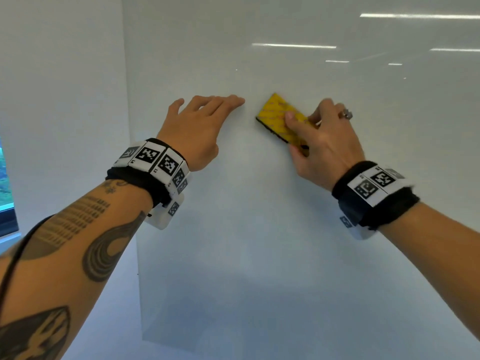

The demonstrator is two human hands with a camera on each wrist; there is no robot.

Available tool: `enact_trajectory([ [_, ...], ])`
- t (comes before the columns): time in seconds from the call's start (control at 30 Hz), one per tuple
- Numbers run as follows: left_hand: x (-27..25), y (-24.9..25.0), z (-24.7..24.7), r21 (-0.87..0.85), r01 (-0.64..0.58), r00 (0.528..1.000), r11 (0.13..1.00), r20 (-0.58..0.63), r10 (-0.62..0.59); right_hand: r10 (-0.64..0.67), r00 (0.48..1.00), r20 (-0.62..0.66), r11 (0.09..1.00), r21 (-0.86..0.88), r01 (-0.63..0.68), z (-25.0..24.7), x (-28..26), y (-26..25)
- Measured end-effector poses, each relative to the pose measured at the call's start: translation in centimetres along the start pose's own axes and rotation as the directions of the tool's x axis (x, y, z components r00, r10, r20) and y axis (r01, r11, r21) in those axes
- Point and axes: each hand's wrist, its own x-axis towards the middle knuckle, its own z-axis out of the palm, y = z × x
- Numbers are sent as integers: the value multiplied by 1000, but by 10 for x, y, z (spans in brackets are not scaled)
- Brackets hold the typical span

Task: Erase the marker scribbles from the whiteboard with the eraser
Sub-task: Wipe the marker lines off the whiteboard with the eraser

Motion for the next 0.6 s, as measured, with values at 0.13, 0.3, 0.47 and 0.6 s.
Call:
enact_trajectory([
  [0.13,3,-3,2,-9,-8,1000,1000,-12,8,44,999,25,997,64,-46,20,-39,-36],
  [0.3,1,-6,4,-21,-19,1000,1000,2,19,-178,964,196,984,61,169,15,-62,-36],
  [0.47,4,-7,2,-73,-5,1000,997,-1,5,70,997,-32,996,51,-69,11,-3,-20],
  [0.6,5,-10,-2,-71,-6,999,997,36,9,15,999,44,995,94,-19,38,-61,-73],
])
